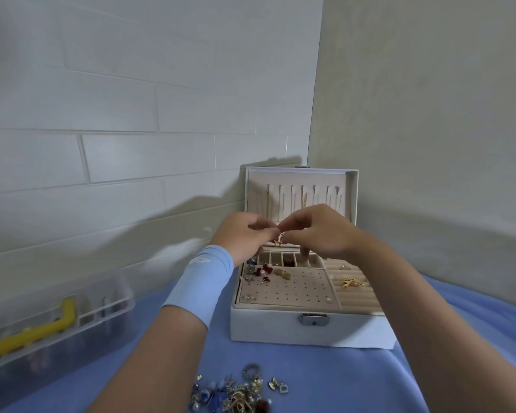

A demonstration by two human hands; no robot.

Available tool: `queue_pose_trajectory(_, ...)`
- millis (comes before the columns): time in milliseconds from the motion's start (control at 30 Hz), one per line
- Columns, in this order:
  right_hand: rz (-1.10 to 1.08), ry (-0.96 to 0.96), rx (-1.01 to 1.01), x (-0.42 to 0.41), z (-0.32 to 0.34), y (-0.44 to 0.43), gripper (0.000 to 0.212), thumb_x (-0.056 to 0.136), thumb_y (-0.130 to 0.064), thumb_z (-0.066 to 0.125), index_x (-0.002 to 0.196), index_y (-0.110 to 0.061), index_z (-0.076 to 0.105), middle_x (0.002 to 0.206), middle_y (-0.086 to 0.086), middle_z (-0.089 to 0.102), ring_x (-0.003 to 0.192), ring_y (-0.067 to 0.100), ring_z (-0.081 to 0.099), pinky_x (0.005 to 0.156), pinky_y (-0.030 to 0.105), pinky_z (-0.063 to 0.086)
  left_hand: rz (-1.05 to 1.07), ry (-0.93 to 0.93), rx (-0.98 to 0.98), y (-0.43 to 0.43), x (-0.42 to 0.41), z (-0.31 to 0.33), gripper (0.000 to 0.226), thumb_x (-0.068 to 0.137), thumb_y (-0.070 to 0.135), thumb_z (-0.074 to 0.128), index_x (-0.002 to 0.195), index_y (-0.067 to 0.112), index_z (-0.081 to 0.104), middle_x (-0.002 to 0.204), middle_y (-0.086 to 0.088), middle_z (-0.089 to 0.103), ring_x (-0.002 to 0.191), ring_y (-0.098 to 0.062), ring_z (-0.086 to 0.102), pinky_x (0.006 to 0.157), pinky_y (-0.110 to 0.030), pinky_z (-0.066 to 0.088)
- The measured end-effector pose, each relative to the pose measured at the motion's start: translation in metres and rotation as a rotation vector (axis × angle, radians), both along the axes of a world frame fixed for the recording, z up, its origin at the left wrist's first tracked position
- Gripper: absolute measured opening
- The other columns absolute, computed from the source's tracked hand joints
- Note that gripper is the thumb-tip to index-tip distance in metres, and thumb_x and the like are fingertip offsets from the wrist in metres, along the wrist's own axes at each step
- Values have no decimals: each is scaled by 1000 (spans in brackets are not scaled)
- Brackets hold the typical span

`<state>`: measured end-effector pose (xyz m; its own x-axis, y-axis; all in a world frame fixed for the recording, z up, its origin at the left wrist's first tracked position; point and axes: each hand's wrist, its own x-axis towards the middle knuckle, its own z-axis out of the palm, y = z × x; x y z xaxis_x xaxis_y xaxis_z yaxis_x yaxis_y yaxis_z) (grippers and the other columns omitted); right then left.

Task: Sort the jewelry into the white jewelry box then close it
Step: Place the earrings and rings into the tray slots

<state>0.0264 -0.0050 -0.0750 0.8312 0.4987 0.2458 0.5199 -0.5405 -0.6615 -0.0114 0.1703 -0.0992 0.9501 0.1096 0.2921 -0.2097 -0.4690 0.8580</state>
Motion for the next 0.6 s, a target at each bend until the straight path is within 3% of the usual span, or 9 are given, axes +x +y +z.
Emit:
queue_pose_trajectory(67, 35, 90, 77, -6, 2, 0, 12, 87, -15, 77, 99, -15, 76, 83, 3, 76, 58, 14, 69, 47, 24, 48, 14, -5, -57, -3, -1, 1, 6, 91, 24, 69, 94, 22, 74, 70, 9, 70, 56, -6, 61, 52, -17, 44)
queue_pose_trajectory(133, 18, 123, 173, -6, 1, -2, 12, 83, -11, 80, 95, -10, 77, 83, 9, 77, 58, 18, 70, 46, 30, 48, 8, -11, -119, -7, -3, 2, 7, 91, 24, 68, 95, 23, 73, 79, 8, 73, 60, -6, 64, 48, -16, 42)
queue_pose_trajectory(267, -26, 165, 294, -8, 2, -11, 12, 84, -9, 80, 96, -10, 79, 79, 5, 75, 59, 17, 67, 46, 27, 48, -6, -59, -150, -16, -5, 5, 10, 92, 19, 67, 98, 19, 74, 81, 6, 73, 62, -9, 66, 47, -13, 42)
queue_pose_trajectory(433, -127, 164, 315, -8, 1, -36, 14, 80, -10, 84, 92, -9, 75, 71, 2, 73, 53, 15, 61, 44, 25, 46, -32, -95, 22, -35, -5, 5, 8, 91, 23, 67, 95, 24, 73, 85, 8, 73, 70, -11, 70, 69, -23, 56)
queue_pose_trajectory(533, -196, 96, 194, -5, -4, -59, 8, 80, -9, 83, 82, -13, 76, 71, 6, 73, 47, 14, 54, 42, 26, 44, -89, -46, 210, -49, -6, 0, 10, 91, 28, 66, 99, 30, 72, 92, 13, 70, 77, -6, 67, 62, -15, 50)
queue_pose_trajectory(600, -227, 78, 93, -5, -8, -75, 8, 82, -7, 81, 82, -15, 77, 76, 11, 75, 45, 14, 53, 42, 25, 44, -116, -40, 289, -57, -8, -2, 11, 92, 27, 64, 100, 31, 71, 94, 15, 68, 82, -5, 65, 67, -19, 52)
